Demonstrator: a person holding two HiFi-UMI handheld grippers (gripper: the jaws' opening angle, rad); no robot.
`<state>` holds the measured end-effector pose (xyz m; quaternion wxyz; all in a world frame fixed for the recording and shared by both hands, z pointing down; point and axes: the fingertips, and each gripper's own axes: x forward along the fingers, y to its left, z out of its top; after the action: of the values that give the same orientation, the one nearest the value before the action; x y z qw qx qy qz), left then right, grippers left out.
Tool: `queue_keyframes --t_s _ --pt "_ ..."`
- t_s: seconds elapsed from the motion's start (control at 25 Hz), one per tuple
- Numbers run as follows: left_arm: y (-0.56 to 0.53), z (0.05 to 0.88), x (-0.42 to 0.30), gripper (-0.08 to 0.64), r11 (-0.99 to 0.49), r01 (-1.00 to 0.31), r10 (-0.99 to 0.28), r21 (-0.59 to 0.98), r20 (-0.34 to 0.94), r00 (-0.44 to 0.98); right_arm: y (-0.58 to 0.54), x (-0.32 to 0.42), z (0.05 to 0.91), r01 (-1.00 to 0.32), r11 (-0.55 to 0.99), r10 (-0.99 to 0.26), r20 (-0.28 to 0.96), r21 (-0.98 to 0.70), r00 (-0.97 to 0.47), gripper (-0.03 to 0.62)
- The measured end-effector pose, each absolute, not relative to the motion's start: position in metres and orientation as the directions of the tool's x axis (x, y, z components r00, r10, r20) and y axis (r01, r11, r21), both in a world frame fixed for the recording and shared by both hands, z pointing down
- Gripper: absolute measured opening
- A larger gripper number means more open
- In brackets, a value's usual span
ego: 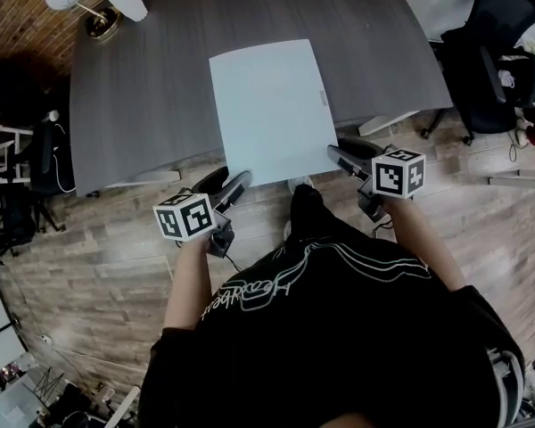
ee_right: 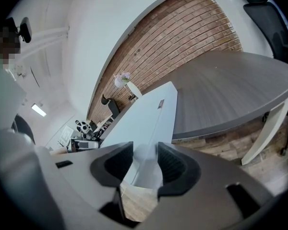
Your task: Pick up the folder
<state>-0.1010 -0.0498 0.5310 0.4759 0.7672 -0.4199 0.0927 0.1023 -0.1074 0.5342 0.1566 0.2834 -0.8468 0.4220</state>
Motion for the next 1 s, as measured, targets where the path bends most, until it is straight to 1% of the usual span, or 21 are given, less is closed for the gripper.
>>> queue_keyframes --t_s 0.12,0.2,0.28,0.36,0.6,0.76,1.0 --pt "-0.049 0.537 -0.099 0.326 -0.209 -0.706 -0.532 0.677 0.527 0.662 -0.107 0.099 0.535 -0.568 0.482 -0.314 0.474 -0.667 -0.823 0.166" --pt "-0.049 0.54 -0.098 0.343 -0.2 -0.677 -0.526 0.709 0.505 0.684 -0.104 0.093 0.534 -0.51 0.476 -0.272 0.432 -0.716 -0.86 0.217" --pt "-0.05 0.544 -0.098 0.354 -0.184 -0.641 -0.523 0.746 0.478 0.706 -0.102 0.091 0.537 -0.477 0.46 -0.25 0.406 -0.749 -0.879 0.249" --pt "-0.05 0.549 -0.098 0.362 -0.171 -0.608 -0.515 0.775 0.455 0.726 -0.102 0.09 0.544 -0.464 0.444 -0.235 0.4 -0.766 -0.886 0.264" --pt "-0.05 0.555 -0.092 0.37 -0.173 -0.532 -0.47 0.829 0.405 0.784 -0.102 0.086 0.56 -0.392 0.348 -0.185 0.347 -0.852 -0.919 0.29" --pt "-0.052 0.555 -0.087 0.37 -0.169 -0.48 -0.45 0.861 0.366 0.815 -0.101 0.082 0.561 -0.341 0.301 -0.15 0.309 -0.89 -0.939 0.291" --pt "-0.054 0.556 -0.086 0.368 -0.178 -0.472 -0.436 0.864 0.36 0.824 -0.099 0.08 0.563 -0.306 0.292 -0.12 0.283 -0.906 -0.952 0.291"
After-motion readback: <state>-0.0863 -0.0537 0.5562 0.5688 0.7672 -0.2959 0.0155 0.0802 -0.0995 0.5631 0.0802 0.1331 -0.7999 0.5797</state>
